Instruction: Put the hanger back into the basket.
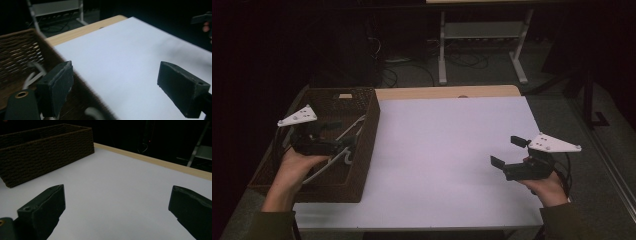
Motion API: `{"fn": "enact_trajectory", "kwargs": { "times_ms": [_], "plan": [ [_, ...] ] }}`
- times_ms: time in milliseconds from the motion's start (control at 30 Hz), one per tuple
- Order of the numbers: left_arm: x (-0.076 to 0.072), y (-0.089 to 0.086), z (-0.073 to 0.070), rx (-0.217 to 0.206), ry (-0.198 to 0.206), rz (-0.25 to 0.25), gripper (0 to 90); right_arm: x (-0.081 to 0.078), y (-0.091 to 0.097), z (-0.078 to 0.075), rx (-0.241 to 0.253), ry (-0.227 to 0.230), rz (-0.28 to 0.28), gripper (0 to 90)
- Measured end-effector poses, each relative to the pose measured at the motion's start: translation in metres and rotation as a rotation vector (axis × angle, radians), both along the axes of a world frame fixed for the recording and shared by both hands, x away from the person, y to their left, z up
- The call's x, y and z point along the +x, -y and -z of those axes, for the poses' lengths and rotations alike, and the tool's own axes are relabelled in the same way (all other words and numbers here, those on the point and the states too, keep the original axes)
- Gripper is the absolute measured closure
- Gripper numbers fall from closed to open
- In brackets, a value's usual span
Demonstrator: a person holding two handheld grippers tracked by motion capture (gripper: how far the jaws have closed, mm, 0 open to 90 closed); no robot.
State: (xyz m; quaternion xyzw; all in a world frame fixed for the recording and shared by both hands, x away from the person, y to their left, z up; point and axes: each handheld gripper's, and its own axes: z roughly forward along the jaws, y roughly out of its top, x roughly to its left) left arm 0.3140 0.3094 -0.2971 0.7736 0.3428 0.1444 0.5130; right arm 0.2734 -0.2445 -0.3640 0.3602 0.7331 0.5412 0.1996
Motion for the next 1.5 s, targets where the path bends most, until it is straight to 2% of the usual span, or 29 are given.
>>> {"fn": "enact_trajectory", "kwargs": {
  "times_ms": [200, 300, 433, 500, 833, 1100, 1233, 1500],
  "plan": [
    [-0.005, 0.023, 0.007, -0.046, 0.044, 0.012, 8.5, 0.004, -0.006, -0.010, 0.015, 0.017, -0.010, 0.4],
    [-0.006, 0.032, 0.012, -0.079, 0.055, 0.020, 6.7, 0.006, -0.008, -0.016, 0.021, 0.033, -0.014, 0.4],
    [-0.008, 0.042, 0.018, -0.101, 0.066, 0.032, 6.3, 0.008, -0.011, -0.026, 0.043, 0.046, -0.015, 0.4],
    [-0.009, 0.046, 0.021, -0.131, 0.080, 0.037, 6.2, 0.009, -0.011, -0.030, 0.054, 0.056, -0.016, 0.4],
    [-0.010, 0.053, 0.027, -0.177, 0.113, 0.057, 6.2, 0.012, -0.012, -0.045, 0.132, 0.109, -0.018, 0.3],
    [-0.011, 0.052, 0.032, -0.173, 0.130, 0.056, 6.3, 0.013, -0.016, -0.048, 0.138, 0.132, -0.024, 0.4],
    [-0.011, 0.051, 0.032, -0.186, 0.129, 0.055, 6.3, 0.013, -0.017, -0.048, 0.138, 0.126, -0.024, 0.4],
    [-0.011, 0.052, 0.032, -0.180, 0.130, 0.056, 6.3, 0.013, -0.018, -0.046, 0.133, 0.122, -0.029, 0.4]
  ]
}}
